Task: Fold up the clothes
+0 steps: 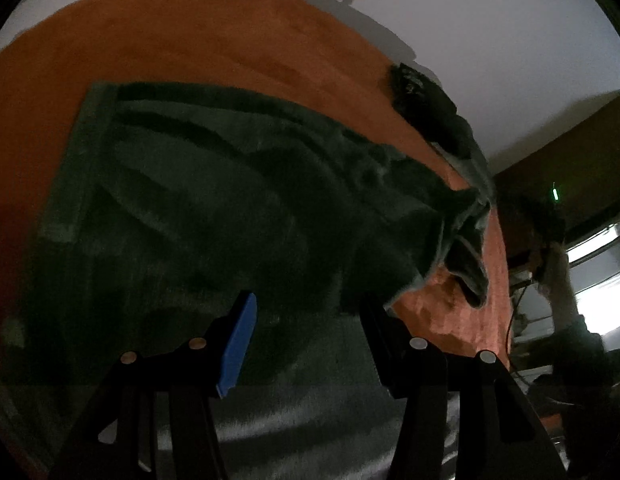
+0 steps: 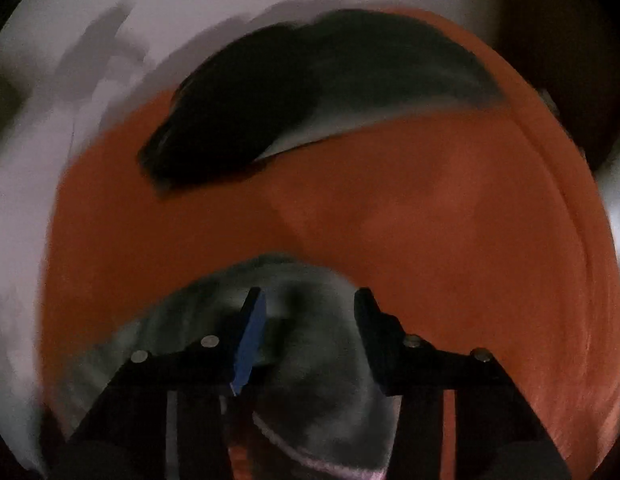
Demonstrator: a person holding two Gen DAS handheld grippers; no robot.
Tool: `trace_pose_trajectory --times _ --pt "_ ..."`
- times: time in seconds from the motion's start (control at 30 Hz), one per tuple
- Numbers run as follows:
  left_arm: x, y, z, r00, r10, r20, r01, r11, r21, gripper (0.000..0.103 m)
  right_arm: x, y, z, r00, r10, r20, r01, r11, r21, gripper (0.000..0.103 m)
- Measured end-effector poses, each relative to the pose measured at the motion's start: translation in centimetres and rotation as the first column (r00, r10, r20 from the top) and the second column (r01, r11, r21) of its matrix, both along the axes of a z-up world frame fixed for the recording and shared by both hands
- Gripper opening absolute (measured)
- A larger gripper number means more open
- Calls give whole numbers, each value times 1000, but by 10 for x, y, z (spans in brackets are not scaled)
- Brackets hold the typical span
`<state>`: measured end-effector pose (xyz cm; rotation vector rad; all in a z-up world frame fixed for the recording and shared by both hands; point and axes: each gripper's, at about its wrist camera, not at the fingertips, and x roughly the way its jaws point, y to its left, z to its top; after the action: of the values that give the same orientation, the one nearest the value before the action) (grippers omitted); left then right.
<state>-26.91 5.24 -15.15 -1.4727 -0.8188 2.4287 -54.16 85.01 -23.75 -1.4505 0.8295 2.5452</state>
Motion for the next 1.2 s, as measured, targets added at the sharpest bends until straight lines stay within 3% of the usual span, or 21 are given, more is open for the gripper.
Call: trace_pose_trajectory --times 0.07,0.17,0.27,0.37,0.53,0.63,0.77,0.83,0.9,1.07,1.2 --pt "6 -6 -3 1000 -4 10 4 1000 1 55 65 34 -4 993 -108 -50 100 984 -146 68" --pt "9 -18 -8 999 8 42 -8 1000 -1 55 143 52 -28 985 -170 -28 155 943 -296 69" --pt "5 -24 -12 998 22 66 -24 999 30 55 200 32 -72 991 -133 10 117 833 -541 69" --pt "-6 -18 -14 997 34 67 -39 996 79 55 220 -1 -93 995 -103 14 89 775 -626 68" --pt "-11 0 -16 998 39 41 -44 990 133 55 204 -48 -109 992 -122 -12 84 744 -663 68" --pt "-7 15 -19 1000 20 20 -22 994 103 55 189 -66 -114 987 -158 -14 112 758 -643 68" --pt "-7 25 -21 1000 14 -12 -13 1000 13 55 162 -73 -133 976 -214 46 200 781 -592 65" --pt "-11 26 -23 1000 21 -18 -22 999 -24 55 154 -70 -136 967 -250 45 231 789 -569 51" --pt "-15 23 -26 999 43 0 -43 998 -38 55 155 -63 -124 966 -259 16 230 826 -515 7" --pt "-13 11 -33 998 65 24 -65 998 -5 55 170 -38 -79 968 -240 -70 203 917 -343 6" --pt "-15 6 -39 996 58 61 -58 998 2 55 183 1 -38 991 -104 -90 82 972 -220 6"
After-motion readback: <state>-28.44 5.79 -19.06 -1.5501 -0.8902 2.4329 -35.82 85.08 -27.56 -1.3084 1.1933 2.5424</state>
